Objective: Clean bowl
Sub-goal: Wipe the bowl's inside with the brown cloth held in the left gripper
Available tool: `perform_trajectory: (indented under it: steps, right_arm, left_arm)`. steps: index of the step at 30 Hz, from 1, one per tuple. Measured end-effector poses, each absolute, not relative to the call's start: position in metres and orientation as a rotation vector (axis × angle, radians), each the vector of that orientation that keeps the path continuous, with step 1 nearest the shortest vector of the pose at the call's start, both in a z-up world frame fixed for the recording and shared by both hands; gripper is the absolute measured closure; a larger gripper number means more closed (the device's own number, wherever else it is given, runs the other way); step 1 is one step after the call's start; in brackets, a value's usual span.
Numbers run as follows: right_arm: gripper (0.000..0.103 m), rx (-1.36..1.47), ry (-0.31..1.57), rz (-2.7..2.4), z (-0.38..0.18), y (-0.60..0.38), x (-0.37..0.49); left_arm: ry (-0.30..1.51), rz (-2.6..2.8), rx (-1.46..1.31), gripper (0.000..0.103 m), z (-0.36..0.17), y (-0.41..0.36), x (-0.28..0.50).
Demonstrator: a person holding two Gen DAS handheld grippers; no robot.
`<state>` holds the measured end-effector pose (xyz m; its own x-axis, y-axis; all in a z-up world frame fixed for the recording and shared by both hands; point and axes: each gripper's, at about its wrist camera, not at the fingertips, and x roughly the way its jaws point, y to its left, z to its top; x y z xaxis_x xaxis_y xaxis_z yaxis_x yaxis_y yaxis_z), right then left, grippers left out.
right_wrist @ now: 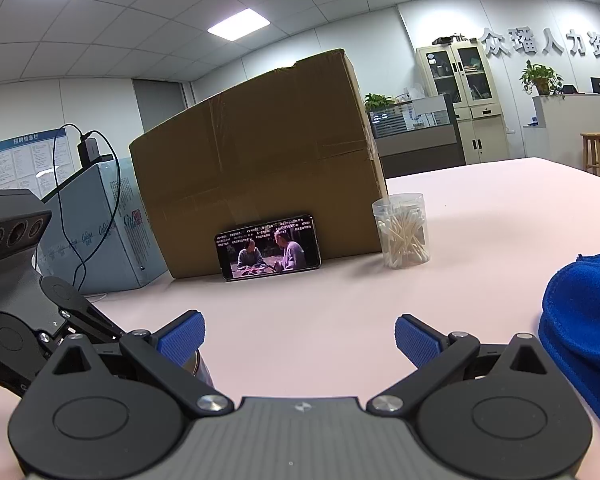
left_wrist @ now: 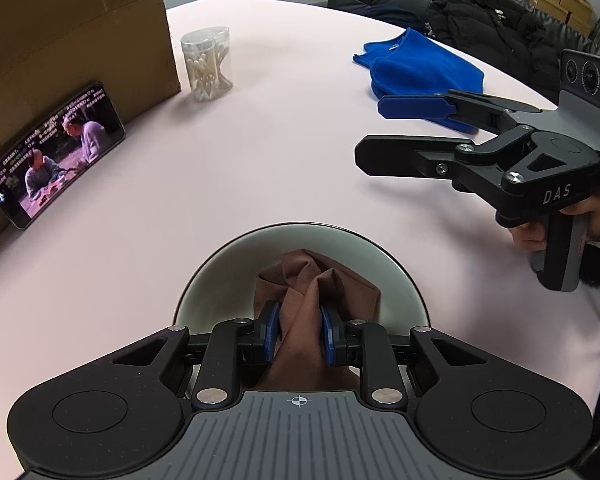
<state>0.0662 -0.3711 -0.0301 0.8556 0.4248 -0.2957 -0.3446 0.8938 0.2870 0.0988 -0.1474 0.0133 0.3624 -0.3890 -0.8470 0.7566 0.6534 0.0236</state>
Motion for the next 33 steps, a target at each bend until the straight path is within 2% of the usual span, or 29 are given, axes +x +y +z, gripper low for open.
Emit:
perform_trajectory:
  steps: [33]
  right_arm:
    - [0.0, 0.227, 0.363, 0.409, -0.031, -0.367, 0.069]
  left_arm:
    - [0.949, -0.745, 0.436, 0.081, 0.016, -0.137, 0.101]
